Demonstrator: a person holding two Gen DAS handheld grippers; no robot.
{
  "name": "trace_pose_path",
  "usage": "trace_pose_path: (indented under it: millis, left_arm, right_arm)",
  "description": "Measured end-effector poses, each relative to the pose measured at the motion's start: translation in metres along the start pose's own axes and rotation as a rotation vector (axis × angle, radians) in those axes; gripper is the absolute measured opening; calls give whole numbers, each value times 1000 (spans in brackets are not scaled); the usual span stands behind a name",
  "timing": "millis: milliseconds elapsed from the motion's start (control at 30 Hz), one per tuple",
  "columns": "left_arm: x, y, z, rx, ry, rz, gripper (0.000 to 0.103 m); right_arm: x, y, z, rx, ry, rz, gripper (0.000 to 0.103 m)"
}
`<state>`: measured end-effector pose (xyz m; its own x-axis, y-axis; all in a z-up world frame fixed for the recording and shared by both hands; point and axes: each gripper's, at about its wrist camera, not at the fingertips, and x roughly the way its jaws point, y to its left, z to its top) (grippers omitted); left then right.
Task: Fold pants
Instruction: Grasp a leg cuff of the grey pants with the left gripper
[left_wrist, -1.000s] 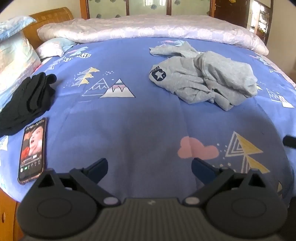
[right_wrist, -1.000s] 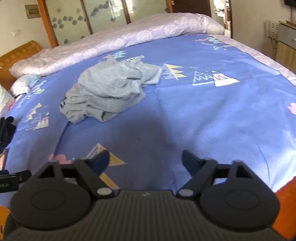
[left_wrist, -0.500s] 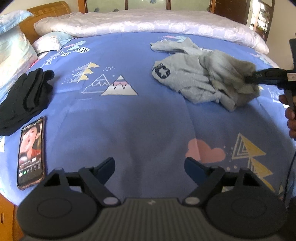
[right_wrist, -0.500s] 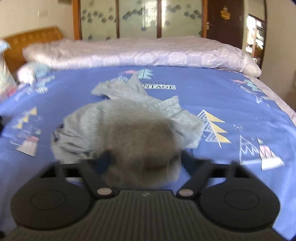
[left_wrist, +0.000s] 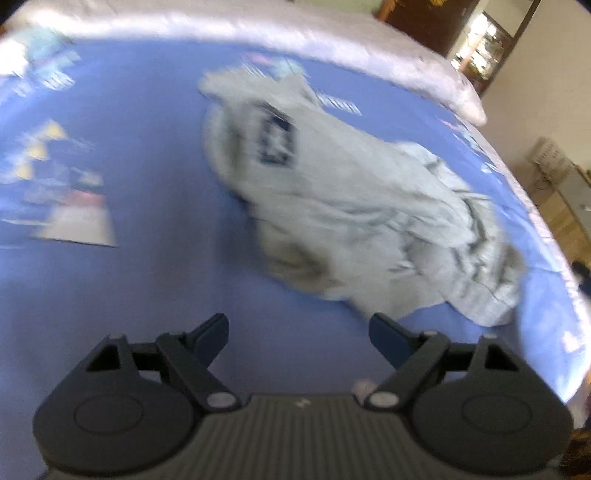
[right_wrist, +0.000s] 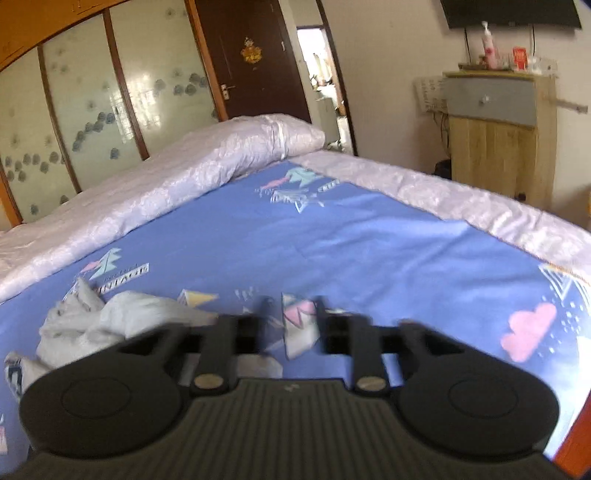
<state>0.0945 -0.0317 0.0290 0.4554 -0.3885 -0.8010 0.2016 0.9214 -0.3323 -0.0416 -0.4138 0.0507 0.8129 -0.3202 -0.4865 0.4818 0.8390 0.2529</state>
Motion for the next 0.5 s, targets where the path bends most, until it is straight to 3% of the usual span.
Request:
trace_pose_path:
  millis: [100, 167, 200, 233, 267, 300, 367, 500]
  left_arm:
    - [40, -12, 9, -66, 82, -59, 90]
    - [61, -17, 16, -122, 89, -49, 95]
    - [63, -22, 19, -127, 56, -33, 90]
    - [66, -26, 23, -113, 37, -10, 58]
    - [68, -29, 25, -94, 30, 32, 36]
    - [68, -27, 27, -84, 33, 57, 21]
    - [58, -13, 27, -126, 45, 9, 16]
    - [-4, 24, 17, -90, -28, 46, 15]
  right_arm:
    - [-5, -1, -14, -12, 32, 61, 59]
    - [2, 8, -19, -19, 77, 89, 65]
    - [5, 12, -20, -15, 93, 94, 67]
    - [9, 13, -26, -14, 114, 96, 67]
    - [10, 18, -29, -7, 134, 99, 67]
    - [14, 21, -33, 0, 152, 101, 67]
    - [17, 25, -38, 15, 183, 111, 67]
    - [18, 32, -37, -4, 170, 137, 67]
